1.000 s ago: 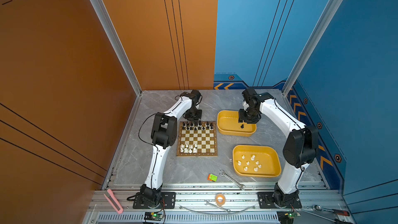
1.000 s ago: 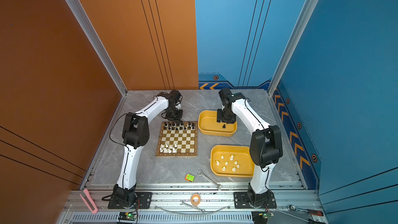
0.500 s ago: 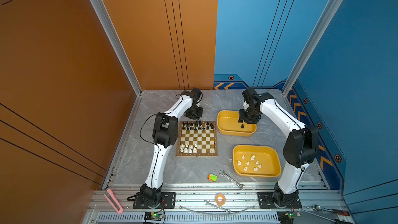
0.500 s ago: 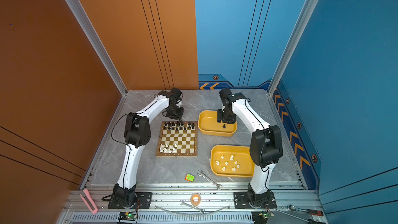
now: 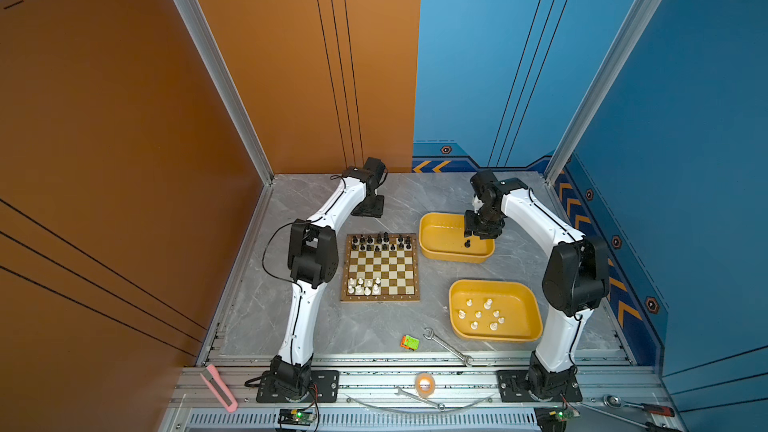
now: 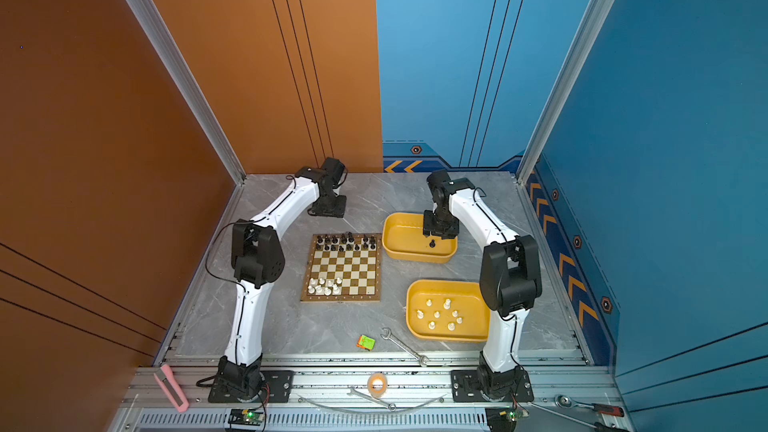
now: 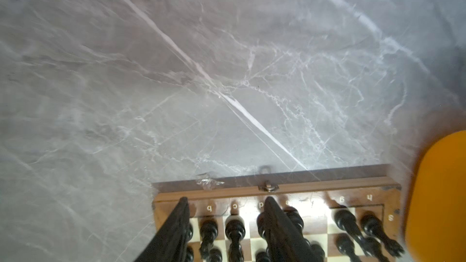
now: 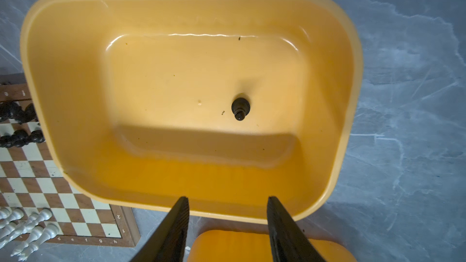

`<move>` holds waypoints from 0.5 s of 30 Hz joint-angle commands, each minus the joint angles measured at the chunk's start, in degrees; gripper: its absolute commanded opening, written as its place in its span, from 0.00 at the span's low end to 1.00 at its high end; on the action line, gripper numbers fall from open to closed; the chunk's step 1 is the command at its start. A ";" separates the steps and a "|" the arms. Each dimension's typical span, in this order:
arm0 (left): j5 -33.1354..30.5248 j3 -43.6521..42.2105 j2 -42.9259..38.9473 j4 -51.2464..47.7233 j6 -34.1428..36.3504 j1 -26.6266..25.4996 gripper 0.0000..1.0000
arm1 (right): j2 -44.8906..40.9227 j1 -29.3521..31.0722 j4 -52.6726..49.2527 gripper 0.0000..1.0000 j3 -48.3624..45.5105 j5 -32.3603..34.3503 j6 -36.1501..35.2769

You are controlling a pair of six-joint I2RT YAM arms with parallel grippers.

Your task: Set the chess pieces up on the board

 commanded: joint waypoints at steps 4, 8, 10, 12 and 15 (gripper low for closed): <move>-3.17 -1.76 -8.65 3.68 -0.77 0.63 0.54 | 2.02 -0.23 0.33 0.53 1.68 2.30 -0.84; -0.66 -7.03 -13.07 9.25 -0.21 0.49 0.60 | 3.47 -0.61 0.49 0.50 1.85 2.92 -1.10; 2.11 -10.90 -15.52 13.33 0.31 0.48 0.61 | 4.46 -0.65 0.55 0.47 1.96 3.08 -1.31; 5.30 -14.25 -17.84 16.89 0.49 0.56 0.63 | 5.51 -0.84 0.74 0.44 1.76 3.17 -1.54; 10.63 -16.77 -19.78 19.52 1.24 0.77 0.66 | 6.85 -1.19 1.66 0.42 1.42 2.83 -1.72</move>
